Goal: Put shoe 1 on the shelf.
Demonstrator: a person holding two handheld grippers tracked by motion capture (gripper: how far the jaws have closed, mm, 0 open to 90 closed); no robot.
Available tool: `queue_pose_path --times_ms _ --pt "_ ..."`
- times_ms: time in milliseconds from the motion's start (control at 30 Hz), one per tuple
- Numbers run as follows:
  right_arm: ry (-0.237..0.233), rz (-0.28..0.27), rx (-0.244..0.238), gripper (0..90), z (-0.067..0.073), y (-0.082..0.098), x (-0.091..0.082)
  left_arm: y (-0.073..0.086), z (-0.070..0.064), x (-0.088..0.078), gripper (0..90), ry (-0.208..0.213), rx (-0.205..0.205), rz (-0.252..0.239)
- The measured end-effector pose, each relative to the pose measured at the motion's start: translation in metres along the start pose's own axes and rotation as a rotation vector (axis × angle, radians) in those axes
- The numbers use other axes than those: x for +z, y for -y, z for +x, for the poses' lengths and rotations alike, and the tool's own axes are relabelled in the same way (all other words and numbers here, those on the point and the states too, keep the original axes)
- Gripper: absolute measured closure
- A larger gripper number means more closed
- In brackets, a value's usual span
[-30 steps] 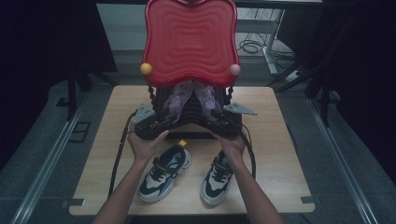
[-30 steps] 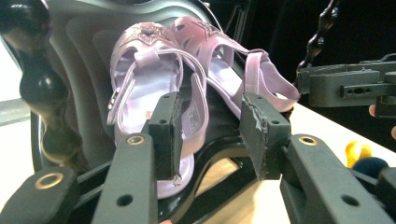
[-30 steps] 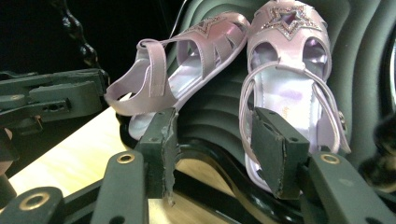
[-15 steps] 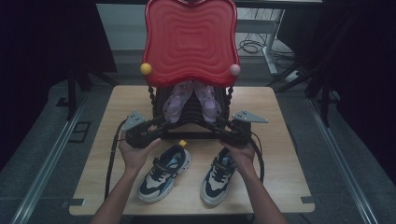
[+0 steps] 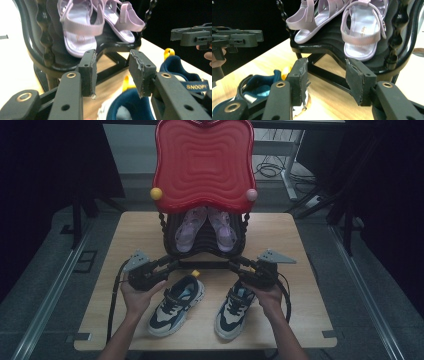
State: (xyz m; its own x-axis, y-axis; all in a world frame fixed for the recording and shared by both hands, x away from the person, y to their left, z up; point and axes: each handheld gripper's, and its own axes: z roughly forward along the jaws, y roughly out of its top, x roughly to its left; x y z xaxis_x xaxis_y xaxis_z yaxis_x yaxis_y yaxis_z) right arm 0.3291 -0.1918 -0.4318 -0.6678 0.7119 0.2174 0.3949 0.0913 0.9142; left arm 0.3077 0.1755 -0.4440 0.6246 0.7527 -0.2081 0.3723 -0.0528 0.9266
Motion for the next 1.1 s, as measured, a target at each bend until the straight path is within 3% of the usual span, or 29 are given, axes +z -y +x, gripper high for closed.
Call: queue_pose_path --times_ms 267,500,1100 --pt "-0.005 0.008 -0.030 52.0 -0.001 0.018 -0.019 0.013 -0.002 -0.012 57.3 0.017 -0.018 0.033" --pt "0.003 0.016 -0.014 52.1 -0.005 0.033 -0.033 0.025 -0.004 -0.019 57.1 0.021 -0.033 0.057" --pt "0.008 0.045 -0.015 52.1 -0.005 0.043 -0.040 0.041 -0.007 -0.033 56.4 0.028 -0.044 0.102"
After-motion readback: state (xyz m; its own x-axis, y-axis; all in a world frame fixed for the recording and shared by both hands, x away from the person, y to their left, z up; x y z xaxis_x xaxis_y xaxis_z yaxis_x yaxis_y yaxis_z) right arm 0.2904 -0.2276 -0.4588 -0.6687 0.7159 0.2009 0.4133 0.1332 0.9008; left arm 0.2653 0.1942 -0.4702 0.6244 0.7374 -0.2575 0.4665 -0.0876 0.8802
